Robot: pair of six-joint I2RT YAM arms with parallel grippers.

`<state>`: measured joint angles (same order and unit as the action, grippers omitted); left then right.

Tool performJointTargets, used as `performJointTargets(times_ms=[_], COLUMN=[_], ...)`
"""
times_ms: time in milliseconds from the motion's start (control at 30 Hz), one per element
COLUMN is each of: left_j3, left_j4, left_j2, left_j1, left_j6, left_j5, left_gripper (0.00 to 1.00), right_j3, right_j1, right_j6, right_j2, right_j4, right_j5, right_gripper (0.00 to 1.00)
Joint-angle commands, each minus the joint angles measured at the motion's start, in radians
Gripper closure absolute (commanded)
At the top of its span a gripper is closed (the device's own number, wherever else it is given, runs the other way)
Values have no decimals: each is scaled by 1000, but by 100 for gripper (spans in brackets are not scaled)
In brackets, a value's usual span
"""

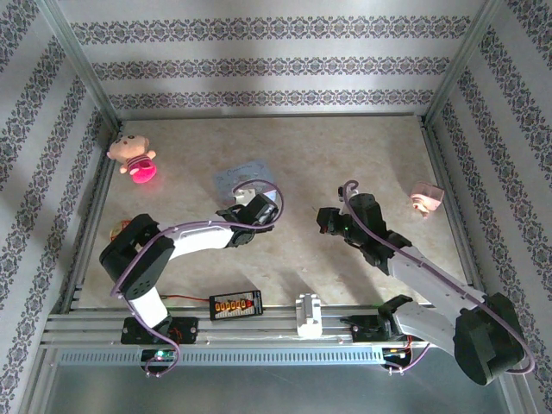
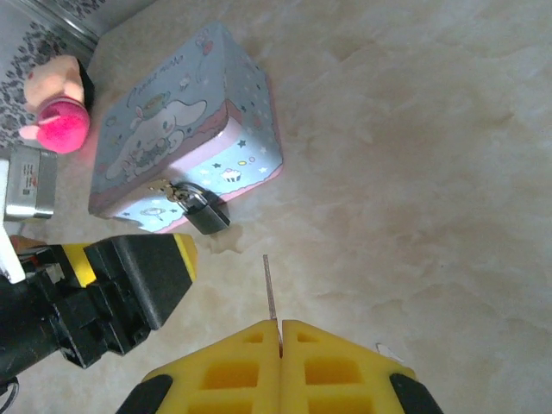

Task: Unlock a padlock with a key

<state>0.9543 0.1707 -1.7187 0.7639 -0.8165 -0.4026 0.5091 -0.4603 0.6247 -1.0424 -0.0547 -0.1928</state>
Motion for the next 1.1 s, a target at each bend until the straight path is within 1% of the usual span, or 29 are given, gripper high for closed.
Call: performJointTargets(times_ms=[0,33,100,200,267,433,567,800,967,1067], left_j3=[37,43,62,91,115,155,174,193,192,188], left_j4=[-47,-56,-79,-108,-113,-119,-122,-114,-116,-113], left_j2=[-40,-55,-88,-134,-157,-200,-215,-243,-261,-267], left_j1=[12,11,11,11,8,-4,-21,-43,-67,-72], left_j6=[14,17,35,66,84,108,106,92,42,27], left_j5=[-79,-82,-92,-116,-139,-159,-156,-136,-69,-58], left_gripper=[18,19,24,27,31,34,39,40,40,40], right_j3=[5,9,16,23,27,32,35,52,67,75], right_j1=[-12,-14,-17,-23,-24,-24,-24,-23,-19,-18], right_j6=[-28,-29,-32,-35,-37,-43,-51,-62,-65,-65], right_j2=[-23,-32,-44,-53,-52,-44,-34,-37,-52,-62], right_j4=[-3,-5,-6,-11,-12,-9,-7,0,3,3], right_j5=[46,46,51,59,62,64,66,66,55,47], right_gripper=[100,100,100,100,100,100,100,100,100,100])
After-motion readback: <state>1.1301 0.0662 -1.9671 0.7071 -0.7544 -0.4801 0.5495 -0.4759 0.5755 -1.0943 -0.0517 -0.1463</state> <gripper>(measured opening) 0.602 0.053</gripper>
